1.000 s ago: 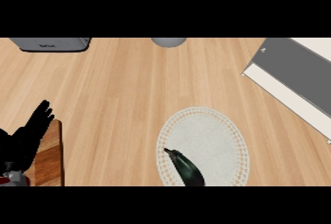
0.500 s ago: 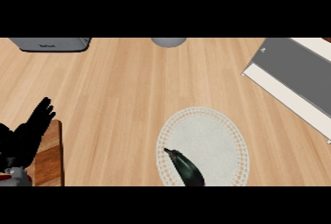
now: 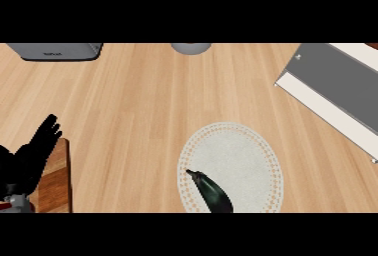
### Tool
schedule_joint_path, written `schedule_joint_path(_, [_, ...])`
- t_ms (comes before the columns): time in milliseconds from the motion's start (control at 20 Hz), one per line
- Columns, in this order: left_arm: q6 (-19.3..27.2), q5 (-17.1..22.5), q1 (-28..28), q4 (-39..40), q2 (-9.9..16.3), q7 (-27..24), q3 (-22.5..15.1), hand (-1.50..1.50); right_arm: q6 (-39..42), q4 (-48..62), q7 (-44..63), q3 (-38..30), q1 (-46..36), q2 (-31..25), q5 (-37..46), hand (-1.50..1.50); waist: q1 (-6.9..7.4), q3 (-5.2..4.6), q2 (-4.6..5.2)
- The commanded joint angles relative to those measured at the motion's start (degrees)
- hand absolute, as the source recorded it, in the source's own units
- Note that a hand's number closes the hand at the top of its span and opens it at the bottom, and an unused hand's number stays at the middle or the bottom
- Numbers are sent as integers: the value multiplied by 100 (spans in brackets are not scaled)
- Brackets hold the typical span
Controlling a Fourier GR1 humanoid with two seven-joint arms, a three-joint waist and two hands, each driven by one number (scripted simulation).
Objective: Pick the sweet potato from the placemat and place it in the tiered shelf
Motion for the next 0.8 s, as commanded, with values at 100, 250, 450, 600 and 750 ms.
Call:
schedule_joint_path(100, [-85,44,143,44,41,-69,94,0,106,-1274,173,-580,440,3,-822,-150,-62,-1,-16])
schedule_joint_path(250, [-66,-55,7,245,-12,-323,44,0,513,-1917,756,-575,195,-242,-1061,-150,-67,-7,-14])
schedule_joint_path(450, [56,-102,319,-15,-77,-186,65,0,1427,-2908,1607,-1143,440,-860,-1478,-150,-130,-8,-40])
schedule_joint_path(600, [19,10,295,-143,40,-33,190,0,2232,-2960,1794,-2064,629,-1629,-2076,-150,-259,-2,-78])
schedule_joint_path(750, [8,17,561,-253,-26,-88,191,0,2947,-3557,2087,-2733,1080,-1696,-2605,-150,-334,0,-107])
